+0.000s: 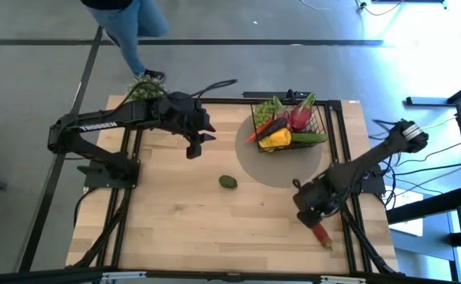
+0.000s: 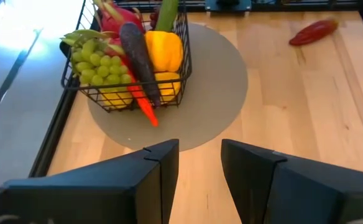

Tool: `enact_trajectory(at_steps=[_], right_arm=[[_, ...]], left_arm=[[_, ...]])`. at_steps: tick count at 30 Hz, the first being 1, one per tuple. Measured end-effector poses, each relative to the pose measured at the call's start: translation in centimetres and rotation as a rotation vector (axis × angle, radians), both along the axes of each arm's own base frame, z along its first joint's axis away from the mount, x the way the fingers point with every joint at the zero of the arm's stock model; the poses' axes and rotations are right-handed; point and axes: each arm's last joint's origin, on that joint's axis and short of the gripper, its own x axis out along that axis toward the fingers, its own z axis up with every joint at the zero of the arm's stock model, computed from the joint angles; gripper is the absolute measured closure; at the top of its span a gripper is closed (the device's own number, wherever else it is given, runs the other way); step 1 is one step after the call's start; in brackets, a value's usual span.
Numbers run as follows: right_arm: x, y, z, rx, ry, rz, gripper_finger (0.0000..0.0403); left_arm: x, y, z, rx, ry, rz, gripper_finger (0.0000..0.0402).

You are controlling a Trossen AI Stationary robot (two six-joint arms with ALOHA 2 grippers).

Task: Build produce basket
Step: Put the red chili pepper into the wire basket

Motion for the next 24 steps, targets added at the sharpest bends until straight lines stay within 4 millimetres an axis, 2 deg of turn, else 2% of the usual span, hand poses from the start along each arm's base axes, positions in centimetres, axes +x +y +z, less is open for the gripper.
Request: enact_trajectory(at_steps=[4, 14, 24], right_arm=[[0.3, 1.4, -2.0, -0.035, 0.061, 0.048, 0.0163], [1.6, 3.3, -5.7, -0.105, 0.136, 0.093, 0.0163], [2.1, 4.3, -8.8, -0.159, 0.218, 0.114, 0.0163]], left_arm=[[0.0, 0.0, 0.0, 0.0, 0.0, -0.001, 0.0293], [0.0, 0.0, 0.0, -0.006, -0.003, 0.004, 0.0293], [0.0, 0.0, 0.0, -0.006, -0.003, 0.004, 0.0293]])
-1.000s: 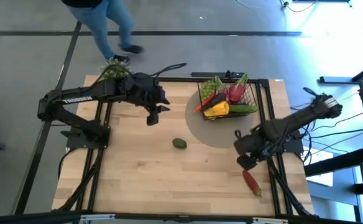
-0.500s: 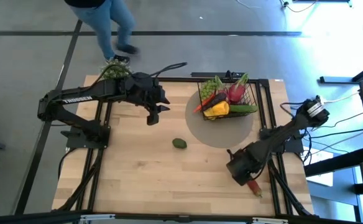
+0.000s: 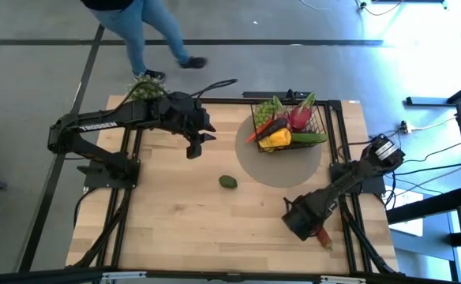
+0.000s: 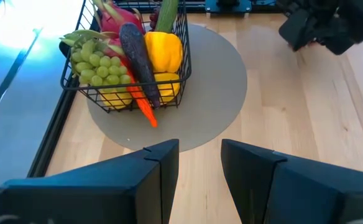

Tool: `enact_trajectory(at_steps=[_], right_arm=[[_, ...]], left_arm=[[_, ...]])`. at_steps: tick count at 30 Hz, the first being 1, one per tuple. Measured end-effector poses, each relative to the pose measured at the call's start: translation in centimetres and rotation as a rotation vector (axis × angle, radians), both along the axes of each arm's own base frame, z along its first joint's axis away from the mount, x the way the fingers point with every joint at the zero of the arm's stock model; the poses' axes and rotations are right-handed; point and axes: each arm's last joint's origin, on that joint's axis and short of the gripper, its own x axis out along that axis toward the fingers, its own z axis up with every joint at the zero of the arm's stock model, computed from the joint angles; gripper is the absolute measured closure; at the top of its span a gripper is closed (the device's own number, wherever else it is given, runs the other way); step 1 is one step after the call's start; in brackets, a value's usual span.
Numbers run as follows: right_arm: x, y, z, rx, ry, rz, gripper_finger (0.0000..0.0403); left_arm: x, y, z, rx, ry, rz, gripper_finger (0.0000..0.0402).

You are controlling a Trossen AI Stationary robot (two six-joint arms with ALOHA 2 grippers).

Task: Build produce basket
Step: Put the red chili pepper into the wire basket

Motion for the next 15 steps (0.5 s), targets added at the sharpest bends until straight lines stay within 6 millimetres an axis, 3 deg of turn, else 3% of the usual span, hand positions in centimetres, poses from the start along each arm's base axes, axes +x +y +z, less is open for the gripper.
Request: enact_trajectory(at_steps=[8, 11, 15], right_arm=[[0.6, 0.4, -1.8, 0.03, -0.003, 0.092, 0.0175], [0.7, 0.5, -1.8, 0.035, -0.011, 0.095, 0.0213], [0.8, 0.5, -1.8, 0.038, -0.02, 0.095, 0.0296]], left_arm=[[0.0, 0.0, 0.0, 0.0, 0.0, 0.0, 0.0293], [0.0, 0.0, 0.0, 0.0, 0.0, 0.0, 0.0293], [0.0, 0.0, 0.0, 0.0, 0.0, 0.0, 0.0293]])
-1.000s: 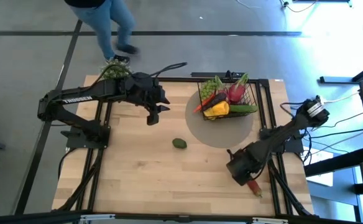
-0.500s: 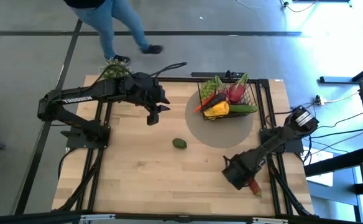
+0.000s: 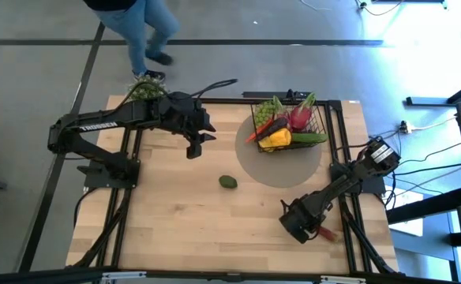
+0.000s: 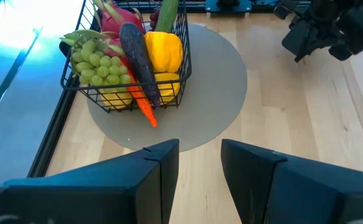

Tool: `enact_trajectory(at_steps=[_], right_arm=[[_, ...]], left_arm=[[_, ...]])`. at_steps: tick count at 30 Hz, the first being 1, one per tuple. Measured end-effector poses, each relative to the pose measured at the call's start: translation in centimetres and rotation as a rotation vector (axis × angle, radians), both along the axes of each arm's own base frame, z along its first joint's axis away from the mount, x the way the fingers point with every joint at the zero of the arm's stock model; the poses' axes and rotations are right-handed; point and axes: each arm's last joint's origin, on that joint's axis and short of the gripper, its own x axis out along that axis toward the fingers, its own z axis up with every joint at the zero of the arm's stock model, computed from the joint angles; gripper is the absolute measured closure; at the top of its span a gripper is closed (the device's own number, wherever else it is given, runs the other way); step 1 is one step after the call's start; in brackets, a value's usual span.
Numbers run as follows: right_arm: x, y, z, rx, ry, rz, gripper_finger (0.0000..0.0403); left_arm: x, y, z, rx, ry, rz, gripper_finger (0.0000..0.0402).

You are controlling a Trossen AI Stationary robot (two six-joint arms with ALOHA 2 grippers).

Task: Build produce basket
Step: Put the red chili pepper into the wire basket

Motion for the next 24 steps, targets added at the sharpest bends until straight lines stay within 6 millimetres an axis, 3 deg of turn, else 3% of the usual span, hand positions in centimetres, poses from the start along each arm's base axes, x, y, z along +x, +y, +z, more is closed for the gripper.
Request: enact_trajectory(at_steps=[3, 8, 13, 18, 24], right_arm=[[0.0, -0.3, 0.2, -0.005, 0.004, -0.009, 0.0356], [0.7, -0.8, 0.9, -0.032, -0.023, -0.025, 0.0357], [2.2, -1.5, 3.0, -0.017, -0.031, -0.027, 0.0358], [4.3, -2.8, 7.0, -0.057, -0.033, 0.006, 0.0358], [6.2, -5.8, 13.5, -0.138, -0.021, 0.038, 0.0358]], left_arm=[[0.0, 0.0, 0.0, 0.0, 0.0, 0.0, 0.0293], [0.0, 0.0, 0.0, 0.012, 0.005, -0.009, 0.0293], [0.0, 0.0, 0.0, 0.021, 0.007, -0.015, 0.0293], [0.0, 0.0, -0.1, 0.004, 0.009, -0.004, 0.0293], [0.0, -0.1, -0.1, 0.004, 0.011, -0.006, 0.0293]])
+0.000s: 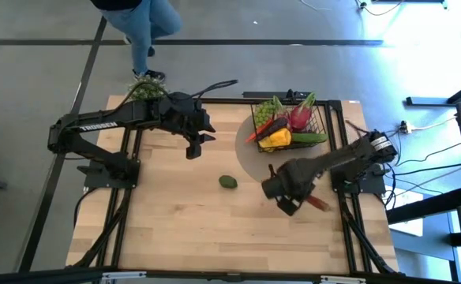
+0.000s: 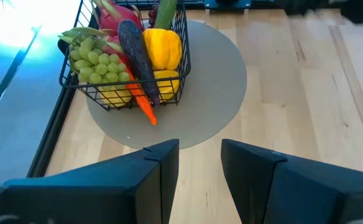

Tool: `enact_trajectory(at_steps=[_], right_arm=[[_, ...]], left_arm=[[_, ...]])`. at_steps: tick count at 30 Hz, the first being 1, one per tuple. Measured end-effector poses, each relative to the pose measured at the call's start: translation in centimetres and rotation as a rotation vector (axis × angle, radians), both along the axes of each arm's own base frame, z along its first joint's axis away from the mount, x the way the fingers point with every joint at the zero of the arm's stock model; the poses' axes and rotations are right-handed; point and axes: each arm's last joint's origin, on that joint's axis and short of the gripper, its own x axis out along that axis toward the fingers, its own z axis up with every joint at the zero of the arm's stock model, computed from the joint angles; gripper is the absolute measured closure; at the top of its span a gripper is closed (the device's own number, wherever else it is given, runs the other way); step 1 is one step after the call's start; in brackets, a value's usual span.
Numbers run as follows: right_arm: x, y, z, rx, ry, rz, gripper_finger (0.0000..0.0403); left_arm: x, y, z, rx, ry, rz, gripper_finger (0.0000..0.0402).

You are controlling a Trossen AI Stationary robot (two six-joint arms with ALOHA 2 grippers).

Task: Build produce basket
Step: Put the red chili pepper into the wire basket

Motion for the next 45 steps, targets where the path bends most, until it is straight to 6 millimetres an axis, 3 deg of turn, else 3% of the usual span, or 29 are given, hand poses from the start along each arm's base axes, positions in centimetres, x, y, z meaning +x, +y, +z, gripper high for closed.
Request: enact_trajectory(at_steps=[11, 17, 21, 28, 33, 36, 45], right_arm=[[2.5, -9.1, 6.5, -0.157, -0.318, 0.074, 0.0358], [2.3, -15.0, 8.7, -0.265, -0.372, 0.132, 0.0358], [1.2, -19.4, 9.1, -0.334, -0.327, 0.16, 0.0358], [-1.4, -26.6, 8.2, -0.353, -0.235, 0.036, 0.0358], [-2.3, -29.8, 5.9, -0.284, -0.15, 0.013, 0.0358], [-2.2, -30.7, 4.0, -0.196, -0.13, 0.016, 0.0358], [-1.8, -31.2, -0.7, -0.029, -0.026, 0.064, 0.0358]], left_arm=[[-0.1, 0.0, -0.1, -0.004, 0.013, 0.001, 0.0293], [-0.1, 0.0, -0.1, -0.02, 0.01, 0.012, 0.0293], [-0.1, 0.0, -0.1, -0.027, 0.008, 0.017, 0.0293], [-0.1, 0.0, -0.1, -0.049, 0.002, 0.034, 0.0293], [-0.1, 0.1, 0.0, -0.047, -0.001, 0.046, 0.0293], [-0.1, 0.4, 0.0, -0.065, -0.005, 0.071, 0.0293], [-0.4, 1.6, 0.0, -0.09, -0.01, 0.133, 0.0293]])
